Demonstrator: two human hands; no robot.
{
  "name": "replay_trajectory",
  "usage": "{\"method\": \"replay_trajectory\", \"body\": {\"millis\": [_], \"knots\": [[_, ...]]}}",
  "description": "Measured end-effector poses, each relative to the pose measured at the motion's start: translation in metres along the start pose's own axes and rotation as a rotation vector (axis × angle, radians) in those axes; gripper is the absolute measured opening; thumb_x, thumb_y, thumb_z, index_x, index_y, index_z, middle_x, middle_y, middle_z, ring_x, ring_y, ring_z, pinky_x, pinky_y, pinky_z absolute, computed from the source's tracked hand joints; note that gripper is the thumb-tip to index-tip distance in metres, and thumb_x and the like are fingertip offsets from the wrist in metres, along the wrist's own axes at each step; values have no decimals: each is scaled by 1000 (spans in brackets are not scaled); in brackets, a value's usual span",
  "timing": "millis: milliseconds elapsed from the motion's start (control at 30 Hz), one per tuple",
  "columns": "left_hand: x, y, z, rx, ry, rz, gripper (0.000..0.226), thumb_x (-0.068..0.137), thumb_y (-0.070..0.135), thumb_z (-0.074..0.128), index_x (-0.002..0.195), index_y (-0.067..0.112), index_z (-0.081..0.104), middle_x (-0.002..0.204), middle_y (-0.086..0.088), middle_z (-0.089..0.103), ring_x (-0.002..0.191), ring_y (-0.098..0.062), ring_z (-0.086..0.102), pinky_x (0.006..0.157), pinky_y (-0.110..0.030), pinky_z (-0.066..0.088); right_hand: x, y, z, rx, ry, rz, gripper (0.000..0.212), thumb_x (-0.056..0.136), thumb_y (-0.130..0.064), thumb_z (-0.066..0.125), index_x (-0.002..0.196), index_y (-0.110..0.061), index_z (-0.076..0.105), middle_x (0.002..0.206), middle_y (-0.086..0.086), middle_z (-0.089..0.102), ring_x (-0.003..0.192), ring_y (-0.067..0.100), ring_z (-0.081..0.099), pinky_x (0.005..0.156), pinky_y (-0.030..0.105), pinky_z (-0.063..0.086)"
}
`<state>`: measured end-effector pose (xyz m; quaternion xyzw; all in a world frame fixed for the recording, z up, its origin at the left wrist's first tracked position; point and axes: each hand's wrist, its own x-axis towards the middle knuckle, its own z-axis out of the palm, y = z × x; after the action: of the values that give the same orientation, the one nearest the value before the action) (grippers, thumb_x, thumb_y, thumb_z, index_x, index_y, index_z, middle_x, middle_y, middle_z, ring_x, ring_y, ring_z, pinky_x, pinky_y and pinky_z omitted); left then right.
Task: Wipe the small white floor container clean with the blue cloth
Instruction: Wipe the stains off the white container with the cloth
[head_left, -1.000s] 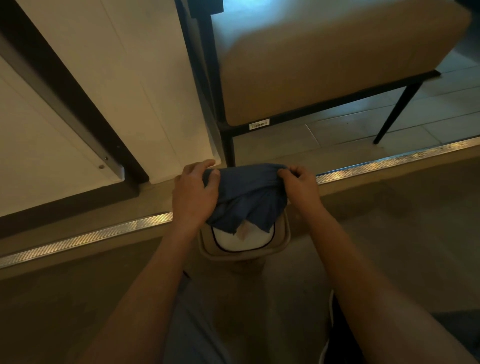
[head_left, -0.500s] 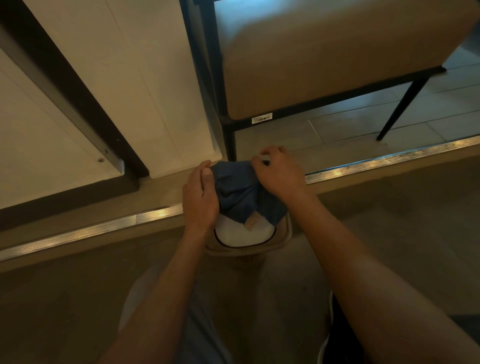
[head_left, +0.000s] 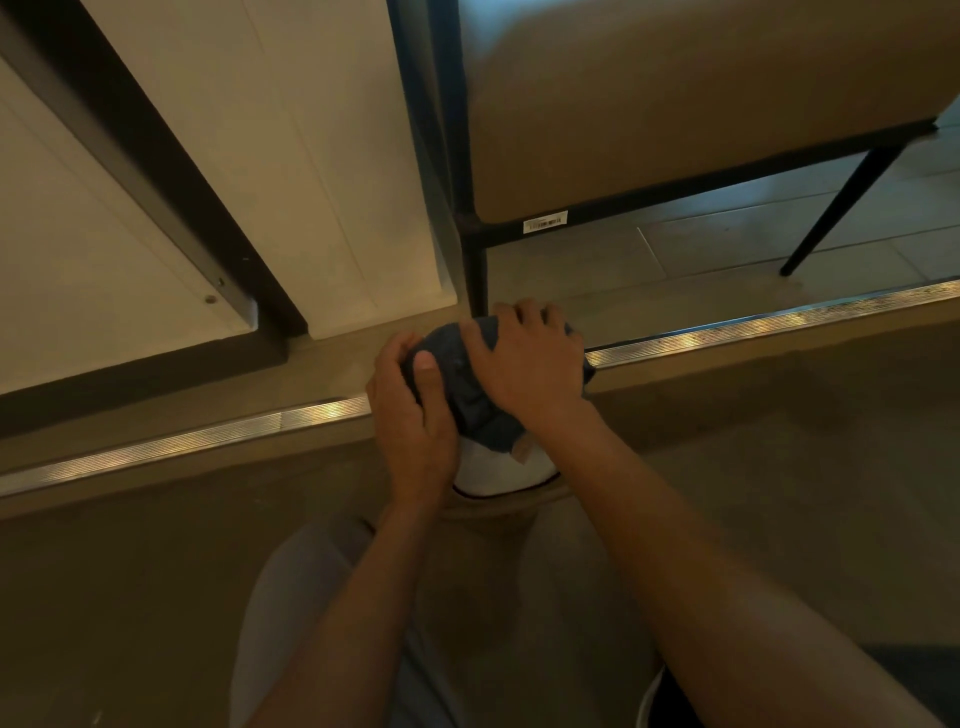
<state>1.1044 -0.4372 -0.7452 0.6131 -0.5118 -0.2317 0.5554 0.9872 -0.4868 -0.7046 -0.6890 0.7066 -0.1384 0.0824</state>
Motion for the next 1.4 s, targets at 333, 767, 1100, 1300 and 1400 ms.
{"method": "replay_trajectory", "body": {"millis": [333, 767, 1100, 1300, 1400], "knots": [[7, -10, 3, 56, -31, -33, 45, 107, 50, 24, 138, 31, 50, 140, 3, 55, 130, -16, 49, 110, -41, 43, 16, 62, 0, 503, -108, -202, 40, 104, -42, 42, 135, -20, 56, 133, 2, 55, 120, 19, 54, 103, 36, 43], [37, -3, 2, 233, -247, -88, 41, 101, 37, 31, 131, 27, 56, 135, 3, 54, 124, -21, 49, 98, -35, 45, 18, 68, -8, 634, -280, -154, 35, 106, -32, 39, 138, -23, 51, 135, 2, 54, 123, 18, 52, 105, 31, 40], [33, 0, 5, 385, -210, -4, 44, 104, 43, 28, 132, 27, 58, 135, 3, 56, 121, -18, 52, 95, -30, 40, 51, 21, -5, 233, -311, 46, 53, 102, -49, 31, 105, -10, 66, 101, 12, 65, 95, 28, 60, 90, 42, 48], [29, 4, 6, 412, -163, -26, 38, 107, 37, 31, 131, 28, 58, 133, 3, 57, 116, -17, 54, 85, -28, 38, 7, 58, 11, 787, -39, 29, 33, 105, -38, 41, 126, -21, 60, 124, 2, 63, 116, 17, 58, 102, 39, 46], [28, 7, 6, 416, -162, -41, 37, 108, 36, 31, 131, 27, 58, 134, 2, 57, 116, -16, 52, 85, -28, 37, -38, 68, 30, 969, 43, 178, 49, 100, -57, 38, 138, -29, 49, 134, -2, 58, 124, 12, 56, 104, 43, 49]]}}
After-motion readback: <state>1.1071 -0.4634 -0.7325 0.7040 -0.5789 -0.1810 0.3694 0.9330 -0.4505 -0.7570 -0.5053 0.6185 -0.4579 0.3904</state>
